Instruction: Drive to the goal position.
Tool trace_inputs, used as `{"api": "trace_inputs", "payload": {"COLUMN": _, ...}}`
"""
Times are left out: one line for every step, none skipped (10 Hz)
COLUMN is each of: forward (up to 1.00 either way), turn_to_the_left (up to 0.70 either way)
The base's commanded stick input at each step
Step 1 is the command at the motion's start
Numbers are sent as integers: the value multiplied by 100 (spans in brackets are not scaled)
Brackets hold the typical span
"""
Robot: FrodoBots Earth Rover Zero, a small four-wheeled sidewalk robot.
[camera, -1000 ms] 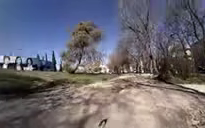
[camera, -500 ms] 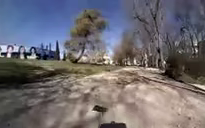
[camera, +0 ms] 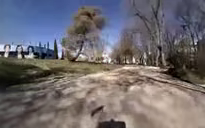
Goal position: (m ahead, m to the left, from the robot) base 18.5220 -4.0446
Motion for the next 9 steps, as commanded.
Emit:
{"api": "trace_inputs", "payload": {"forward": 100, "turn_to_the_left": 0}}
{"api": "trace_inputs", "payload": {"forward": 100, "turn_to_the_left": 0}}
{"api": "trace_inputs", "payload": {"forward": 100, "turn_to_the_left": 0}}
{"api": "trace_inputs", "payload": {"forward": 100, "turn_to_the_left": 0}}
{"api": "trace_inputs", "payload": {"forward": 100, "turn_to_the_left": 0}}
{"api": "trace_inputs", "payload": {"forward": 100, "turn_to_the_left": 0}}
{"api": "trace_inputs", "payload": {"forward": 100, "turn_to_the_left": 0}}
{"api": "trace_inputs", "payload": {"forward": 100, "turn_to_the_left": 0}}
{"api": "trace_inputs", "payload": {"forward": 100, "turn_to_the_left": 0}}
